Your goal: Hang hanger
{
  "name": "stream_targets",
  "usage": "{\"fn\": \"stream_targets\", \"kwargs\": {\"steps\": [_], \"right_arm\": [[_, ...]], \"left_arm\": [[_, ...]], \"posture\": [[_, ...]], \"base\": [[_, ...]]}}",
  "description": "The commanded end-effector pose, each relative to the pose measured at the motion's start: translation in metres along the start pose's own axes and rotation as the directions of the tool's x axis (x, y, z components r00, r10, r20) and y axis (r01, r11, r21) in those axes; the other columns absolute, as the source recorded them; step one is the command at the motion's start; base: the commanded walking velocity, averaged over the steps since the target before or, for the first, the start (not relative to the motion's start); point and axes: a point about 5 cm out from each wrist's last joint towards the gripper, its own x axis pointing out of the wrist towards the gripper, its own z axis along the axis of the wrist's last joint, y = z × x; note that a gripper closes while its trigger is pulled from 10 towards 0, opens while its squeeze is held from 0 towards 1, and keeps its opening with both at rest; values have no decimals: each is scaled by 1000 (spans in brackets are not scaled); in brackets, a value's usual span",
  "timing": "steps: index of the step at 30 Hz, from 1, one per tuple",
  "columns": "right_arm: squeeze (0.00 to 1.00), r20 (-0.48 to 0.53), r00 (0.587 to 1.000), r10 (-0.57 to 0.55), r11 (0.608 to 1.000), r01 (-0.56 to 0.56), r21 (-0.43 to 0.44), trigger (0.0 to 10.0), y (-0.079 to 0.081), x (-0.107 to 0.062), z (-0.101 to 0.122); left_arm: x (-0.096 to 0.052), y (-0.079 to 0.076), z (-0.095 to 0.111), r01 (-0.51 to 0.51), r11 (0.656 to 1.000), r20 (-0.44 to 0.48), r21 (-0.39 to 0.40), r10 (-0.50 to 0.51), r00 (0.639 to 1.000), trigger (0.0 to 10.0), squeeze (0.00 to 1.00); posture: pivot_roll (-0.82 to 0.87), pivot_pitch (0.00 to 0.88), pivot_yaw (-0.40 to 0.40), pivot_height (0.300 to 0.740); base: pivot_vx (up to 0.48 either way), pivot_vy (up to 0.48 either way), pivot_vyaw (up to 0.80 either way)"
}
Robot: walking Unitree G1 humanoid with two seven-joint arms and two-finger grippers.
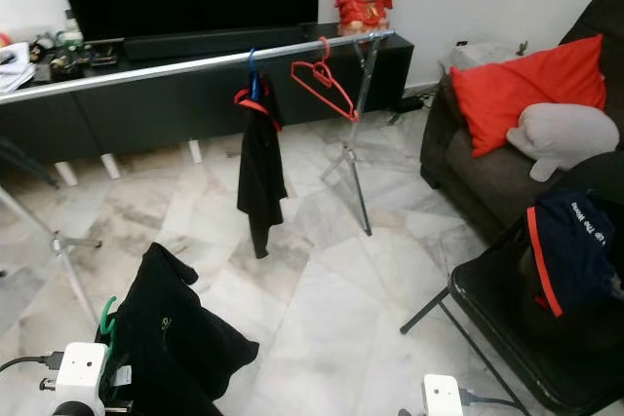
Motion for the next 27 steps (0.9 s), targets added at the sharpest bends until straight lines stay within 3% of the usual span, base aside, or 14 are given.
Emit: {"fn": "stream_targets", "kwargs": {"steps": [1,8,10,12,16,21,22,27], "right_arm": [[0,-6,1000,-8,1000,8,0,10000,-3,-1,-2],[0,13,1000,-9,1000,9,-10,10000,-2,0,1],[0,15,1000,-12,1000,12,-9,10000,-2,0,1],[0,24,1000,-10,1000,11,-17,10000,-2,0,3],[0,35,999,-11,1000,12,-16,10000,-2,0,4],[0,74,997,18,1000,-17,-13,10000,2,0,7],[0,104,993,62,997,-56,-58,10000,5,0,12],[0,152,978,146,984,-127,-126,10000,11,-1,20]], "left_arm": [[1,1,6,-5,1000,28,-16,5,1000,10000,0],[2,-6,21,64,998,50,4,-64,997,10000,0],[3,-10,29,101,995,60,20,-102,993,10000,0],[5,-20,51,180,982,107,58,-186,977,10000,0],[8,-24,65,194,978,132,70,-202,970,10000,0],[15,-37,86,273,951,115,146,-290,950,10000,0],[17,-45,96,329,927,94,179,-349,932,10000,0],[21,-55,111,406,889,83,214,-431,899,10000,0]], "posture": [[101,56,12,740],[92,58,24,740],[97,57,23,740],[104,55,23,740],[99,54,27,740],[88,56,38,740],[86,57,39,740],[70,64,46,740]], "base": [[0,0,0],[0,0,457],[0,0,800],[0,0,800],[0,0,800],[0,0,140],[0,0,0],[0,0,0]]}}
